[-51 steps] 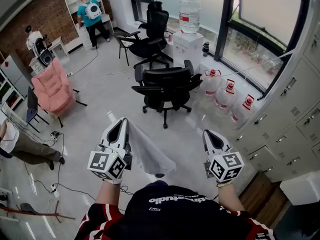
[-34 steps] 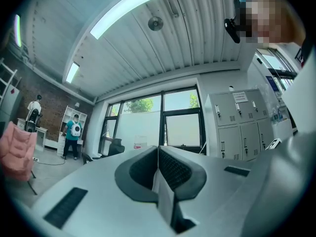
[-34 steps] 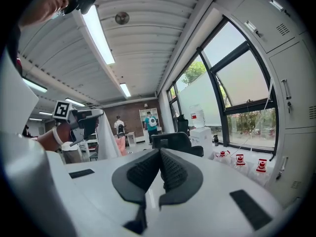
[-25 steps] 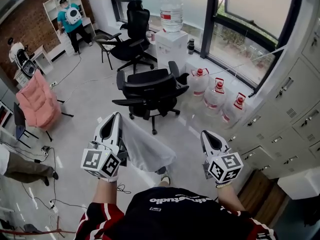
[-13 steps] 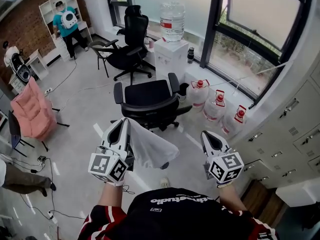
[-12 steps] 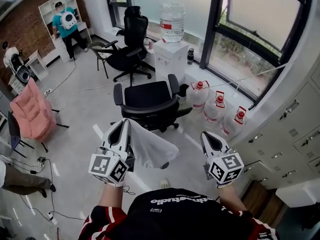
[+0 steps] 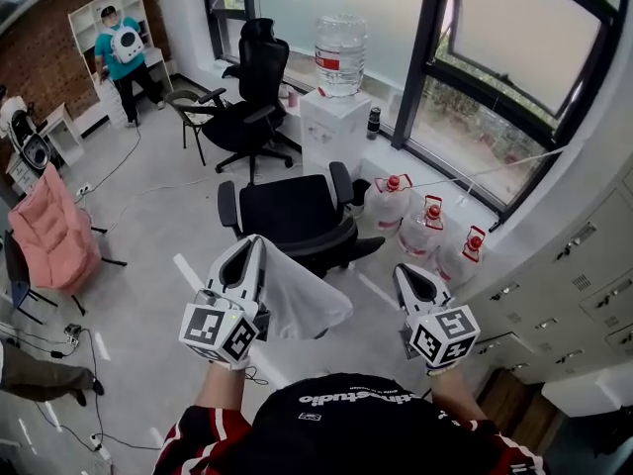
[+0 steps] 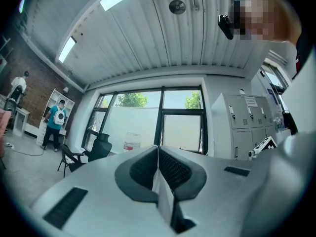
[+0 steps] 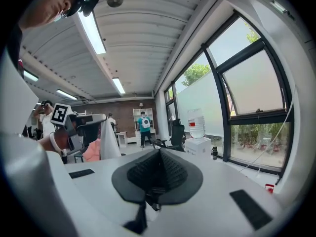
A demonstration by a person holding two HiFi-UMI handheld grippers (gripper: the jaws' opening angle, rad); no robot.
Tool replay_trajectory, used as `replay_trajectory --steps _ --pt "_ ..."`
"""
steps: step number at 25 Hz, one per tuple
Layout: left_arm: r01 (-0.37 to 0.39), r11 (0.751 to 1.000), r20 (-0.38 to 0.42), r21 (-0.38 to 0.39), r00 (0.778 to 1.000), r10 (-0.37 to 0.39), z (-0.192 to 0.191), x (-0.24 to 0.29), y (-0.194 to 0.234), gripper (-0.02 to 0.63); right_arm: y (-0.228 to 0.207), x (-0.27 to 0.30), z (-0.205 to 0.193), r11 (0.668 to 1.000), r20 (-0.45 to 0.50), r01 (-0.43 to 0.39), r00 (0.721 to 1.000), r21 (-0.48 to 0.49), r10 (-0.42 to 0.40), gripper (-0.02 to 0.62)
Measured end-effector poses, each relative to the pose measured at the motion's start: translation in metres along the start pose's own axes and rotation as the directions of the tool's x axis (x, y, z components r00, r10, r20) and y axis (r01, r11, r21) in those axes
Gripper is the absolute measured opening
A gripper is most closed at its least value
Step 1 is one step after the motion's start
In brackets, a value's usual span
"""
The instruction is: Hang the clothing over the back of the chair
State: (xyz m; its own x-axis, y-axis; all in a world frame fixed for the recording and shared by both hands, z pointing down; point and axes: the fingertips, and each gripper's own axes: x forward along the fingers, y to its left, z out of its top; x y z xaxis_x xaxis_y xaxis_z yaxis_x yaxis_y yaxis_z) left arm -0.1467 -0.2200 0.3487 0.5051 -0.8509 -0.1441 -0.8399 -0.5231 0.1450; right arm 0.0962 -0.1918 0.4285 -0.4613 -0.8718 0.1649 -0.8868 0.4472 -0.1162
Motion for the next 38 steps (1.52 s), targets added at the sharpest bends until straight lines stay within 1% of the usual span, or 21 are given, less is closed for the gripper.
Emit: replay_trajectory --steps 4,7,10,13,17,21,25,31,38 --pt "0.004 1.000 -0.007 -0.016 1.000 -0.004 -0.005 0.016 0.008 0.023 -0.003 0.009 -0.007 1.000 -0.031 -0.009 0.999 -0.013 0.009 0.014" --pt "0.011 0.999 0.004 -0.034 1.000 -0.011 -0.007 0.024 0.012 0.023 -0.013 0.016 -0.015 1.000 -0.058 -0.011 0.998 -0.001 0.011 0.014" --pt "0.003 1.000 -0.003 -0.030 1.000 -0.004 -0.008 0.037 0.018 0.023 -0.021 0.025 -0.018 1.000 -0.074 -0.020 0.997 -0.003 0.020 0.014" --pt "-0.014 1.000 -0.015 -0.026 1.000 0.014 -0.010 0.050 0.020 0.023 -0.028 0.034 -0.020 0.999 -0.077 -0.053 0.996 0.006 0.054 0.014" --pt "-0.036 0.999 -0.017 -0.038 0.999 0.035 -0.009 0.068 0.021 0.023 -0.036 0.054 -0.025 0.992 -0.097 -0.123 0.988 0.010 0.123 0.014" --pt "-0.064 0.998 -0.016 -0.005 0.998 0.064 0.000 0.084 0.028 0.023 -0.040 0.072 -0.013 0.985 -0.076 -0.171 0.982 0.003 0.171 0.014" --pt "-0.078 0.997 -0.003 0.020 0.997 0.078 0.005 0.107 0.033 0.023 -0.053 0.087 -0.007 0.982 -0.067 -0.190 0.980 -0.004 0.189 0.014" --pt "-0.082 0.996 -0.004 0.026 0.997 0.082 0.007 0.138 0.038 0.023 -0.059 0.106 -0.001 0.970 -0.062 -0.244 0.968 -0.001 0.243 0.014" --pt "-0.072 0.996 0.009 0.061 0.997 0.072 0.014 0.178 0.050 0.024 -0.074 0.129 0.002 0.968 -0.071 -0.251 0.966 -0.005 0.250 0.014"
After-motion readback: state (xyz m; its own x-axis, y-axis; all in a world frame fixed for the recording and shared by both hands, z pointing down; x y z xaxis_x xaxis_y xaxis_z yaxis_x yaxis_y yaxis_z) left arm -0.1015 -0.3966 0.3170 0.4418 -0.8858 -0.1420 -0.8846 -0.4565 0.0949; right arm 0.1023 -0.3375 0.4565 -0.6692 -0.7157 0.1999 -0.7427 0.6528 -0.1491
